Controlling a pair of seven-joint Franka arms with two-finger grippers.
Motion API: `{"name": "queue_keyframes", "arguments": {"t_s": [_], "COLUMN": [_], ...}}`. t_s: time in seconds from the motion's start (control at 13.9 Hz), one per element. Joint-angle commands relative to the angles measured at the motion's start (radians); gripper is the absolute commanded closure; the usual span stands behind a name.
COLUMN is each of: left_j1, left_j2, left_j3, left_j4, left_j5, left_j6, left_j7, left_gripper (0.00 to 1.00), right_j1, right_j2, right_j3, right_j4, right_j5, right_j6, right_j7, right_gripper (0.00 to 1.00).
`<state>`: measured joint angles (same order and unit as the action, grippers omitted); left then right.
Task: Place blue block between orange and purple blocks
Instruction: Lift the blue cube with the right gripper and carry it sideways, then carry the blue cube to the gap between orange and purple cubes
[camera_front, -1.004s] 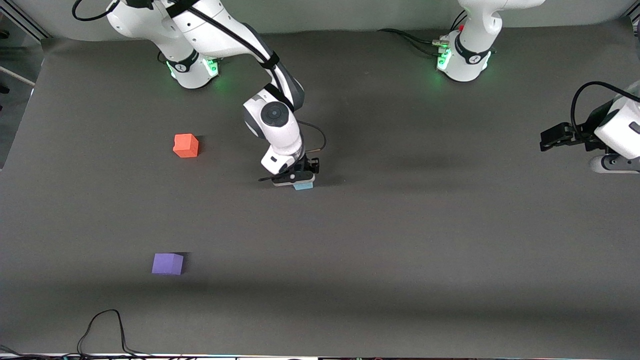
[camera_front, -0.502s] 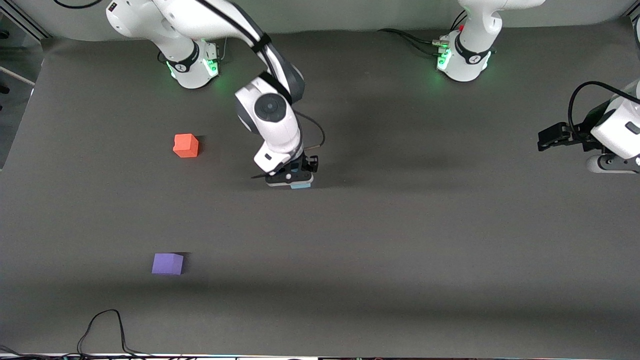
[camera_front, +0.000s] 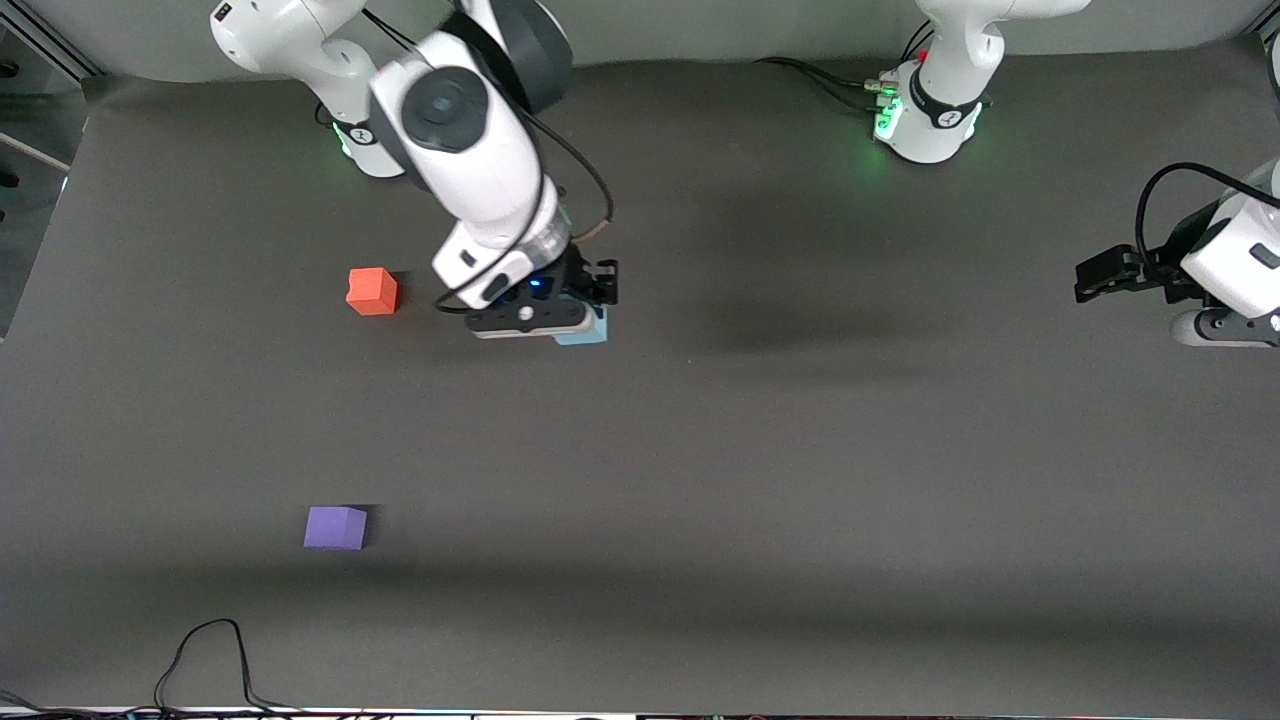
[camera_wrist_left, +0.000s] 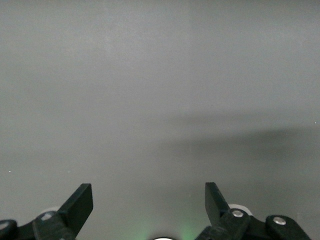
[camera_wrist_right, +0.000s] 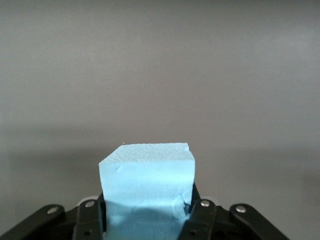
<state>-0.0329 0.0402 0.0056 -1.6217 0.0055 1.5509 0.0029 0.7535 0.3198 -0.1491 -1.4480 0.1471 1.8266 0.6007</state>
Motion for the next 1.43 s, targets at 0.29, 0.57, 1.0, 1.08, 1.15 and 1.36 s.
{"name": "queue_keyframes", "arguments": {"t_s": [0.29, 0.57, 1.0, 1.08, 1.15, 1.36], "left_j1": [-0.007, -0.01, -0.009, -0.009, -0.009, -0.007], "left_j2": [-0.016, -0.017, -0.022, -0.022, -0.022, -0.022], "left_j3": [0.01, 0.01, 0.01, 0.01, 0.01, 0.011], "left_j4": [-0.003, -0.006, -0.01, -0.012, -0.012, -0.012], "left_j5": [-0.009, -0.009, -0.007, -0.007, -0.009, -0.009], "left_j6": [0.018, 0.015, 0.003, 0.003, 0.003, 0.001], "left_j7": [0.011, 0.011, 0.011, 0.011, 0.011, 0.011], "left_gripper": [0.0, 0.0, 0.0, 0.0, 0.0, 0.0], "right_j1": [-0.069, -0.066, -0.085, -0.139, -0.216, -0.502], "right_j2": [-0.263, -0.3, -0.283, -0.274, -0.268, -0.271], "right_j3": [-0.261, -0.501, -0.638, -0.612, -0.536, -0.234], "right_j4": [-0.21, -0.219, -0.216, -0.219, -0.229, -0.279], "right_j5": [0.023, 0.002, -0.009, -0.004, 0.002, 0.002], "right_j6": [-0.125, -0.224, -0.216, -0.213, -0.208, -0.153], "right_j7": [-0.502, -0.708, -0.889, -0.889, -0.889, -0.885], "right_gripper": [0.6, 0.6, 0.57, 0.57, 0.57, 0.57]}}
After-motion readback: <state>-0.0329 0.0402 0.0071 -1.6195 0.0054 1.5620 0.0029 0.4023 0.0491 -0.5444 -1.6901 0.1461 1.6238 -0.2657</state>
